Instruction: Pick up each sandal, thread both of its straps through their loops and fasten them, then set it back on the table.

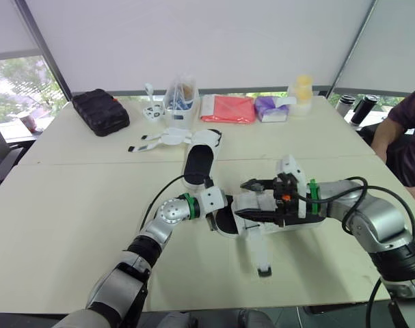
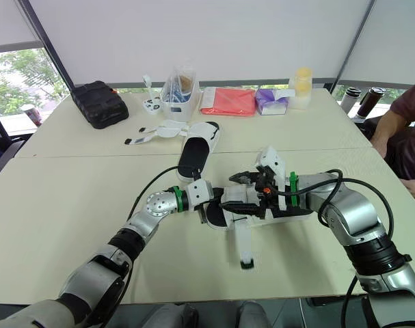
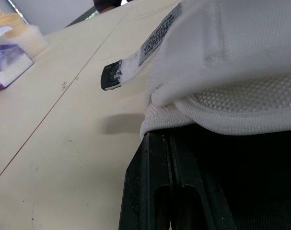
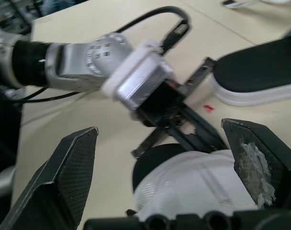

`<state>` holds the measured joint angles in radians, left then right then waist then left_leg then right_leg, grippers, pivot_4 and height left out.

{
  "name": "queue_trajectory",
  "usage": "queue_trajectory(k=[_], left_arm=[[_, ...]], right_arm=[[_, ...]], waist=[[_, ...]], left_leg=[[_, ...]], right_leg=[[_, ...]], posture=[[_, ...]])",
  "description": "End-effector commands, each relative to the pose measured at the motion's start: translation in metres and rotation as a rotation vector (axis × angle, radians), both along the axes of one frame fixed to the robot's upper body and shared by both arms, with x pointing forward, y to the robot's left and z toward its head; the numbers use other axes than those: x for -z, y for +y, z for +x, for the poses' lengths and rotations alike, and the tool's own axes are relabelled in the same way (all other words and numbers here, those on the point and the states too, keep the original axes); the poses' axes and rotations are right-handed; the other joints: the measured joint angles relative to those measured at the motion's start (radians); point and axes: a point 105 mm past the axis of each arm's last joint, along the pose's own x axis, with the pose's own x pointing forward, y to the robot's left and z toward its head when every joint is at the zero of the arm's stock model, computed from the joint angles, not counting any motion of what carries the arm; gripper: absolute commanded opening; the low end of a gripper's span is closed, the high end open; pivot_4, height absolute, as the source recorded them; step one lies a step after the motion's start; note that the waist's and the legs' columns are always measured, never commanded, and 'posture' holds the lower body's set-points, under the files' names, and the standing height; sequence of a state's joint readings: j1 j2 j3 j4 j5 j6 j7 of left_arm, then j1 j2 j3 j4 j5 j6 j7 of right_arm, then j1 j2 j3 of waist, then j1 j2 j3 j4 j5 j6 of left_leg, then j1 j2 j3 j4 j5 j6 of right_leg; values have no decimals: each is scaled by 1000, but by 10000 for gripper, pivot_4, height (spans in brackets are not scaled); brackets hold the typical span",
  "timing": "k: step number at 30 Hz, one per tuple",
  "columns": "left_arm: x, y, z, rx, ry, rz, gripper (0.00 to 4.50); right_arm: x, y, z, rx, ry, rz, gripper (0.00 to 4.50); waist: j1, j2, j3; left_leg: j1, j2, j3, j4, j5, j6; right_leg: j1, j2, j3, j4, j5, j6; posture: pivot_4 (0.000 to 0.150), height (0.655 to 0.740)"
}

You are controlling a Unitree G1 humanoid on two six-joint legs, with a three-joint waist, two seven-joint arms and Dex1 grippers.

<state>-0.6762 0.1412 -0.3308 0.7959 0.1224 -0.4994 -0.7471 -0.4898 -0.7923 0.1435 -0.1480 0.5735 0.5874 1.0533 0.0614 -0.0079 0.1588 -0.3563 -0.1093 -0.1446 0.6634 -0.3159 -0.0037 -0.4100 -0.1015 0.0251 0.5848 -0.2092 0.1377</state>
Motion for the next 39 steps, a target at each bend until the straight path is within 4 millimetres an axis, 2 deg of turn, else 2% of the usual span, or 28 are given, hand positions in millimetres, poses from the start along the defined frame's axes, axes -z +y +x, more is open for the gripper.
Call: queue_trajectory(k=[1,4,10,11,14,17,23,26,30,34,36,39], left_arm=[[41,24,-4,-67,122,109,0],[42,27,-5,-70,125,109,0],[43,27,-7,-58,127,119,0],[43,26,-7,-54,128,119,0],[43,21,-8,-41,130,121,0],[43,19,-9,-36,131,116,0],[45,20,-11,-31,138,118,0],[46,22,-12,-32,141,119,0],[48,22,-14,-26,143,125,0],[47,21,-14,-28,145,127,0],[48,22,-14,-29,145,130,0],[50,24,-15,-30,150,137,0]], right_arm=[[-17,-25,15,86,-149,-35,44659],[-18,-38,8,83,-255,-101,44659],[-27,-28,-17,-90,-876,-354,44659],[-21,-27,-24,-141,-970,-392,44659],[16,-35,-50,-346,-1174,-509,44659],[39,-45,-59,-412,-1212,-521,44659],[68,-57,-54,-431,-1258,-548,44659],[68,-51,-53,-429,-1326,-496,44659],[74,-34,-59,-492,-1415,-420,44659],[62,-13,-62,-475,-1538,-302,44659],[61,-9,-66,-484,-1561,-269,44659],[67,-7,-77,-521,-1553,-239,36214]], waist=[[0,0,0],[0,0,0],[-21,1,0],[-23,1,0],[-19,0,0],[-22,1,0],[-22,2,-1],[-23,3,-1],[-23,3,-1],[-23,3,-1],[-23,3,-1],[-24,3,-1]], left_leg=[[0,0,0,0,0,0],[-1,0,0,-1,0,0],[0,1,1,-2,0,-1],[1,0,1,-2,0,-1],[3,1,1,-2,1,-1],[3,0,1,-1,1,-2],[6,0,2,-1,2,-2],[6,0,2,-2,1,-2],[6,0,2,-2,2,-2],[6,0,2,-2,2,-3],[6,0,2,-2,2,-3],[6,0,2,-2,2,-3]], right_leg=[[0,0,0,0,0,0],[-1,0,0,0,0,0],[-1,0,0,0,-1,1],[0,0,0,0,-2,3],[2,1,0,0,-3,4],[2,1,1,0,-1,1],[3,2,2,3,0,0],[3,2,3,3,-1,-1],[2,3,3,4,-1,-1],[2,3,5,4,-1,-1],[1,3,5,5,-1,-1],[1,3,6,6,-1,-1]], posture=[[1500,7400],[1500,7400],[1500,7400],[1500,7400],[1500,7400],[1500,7400],[1500,7400],[1500,7400],[1500,7400],[1500,7400],[1500,7400],[1500,7400]])
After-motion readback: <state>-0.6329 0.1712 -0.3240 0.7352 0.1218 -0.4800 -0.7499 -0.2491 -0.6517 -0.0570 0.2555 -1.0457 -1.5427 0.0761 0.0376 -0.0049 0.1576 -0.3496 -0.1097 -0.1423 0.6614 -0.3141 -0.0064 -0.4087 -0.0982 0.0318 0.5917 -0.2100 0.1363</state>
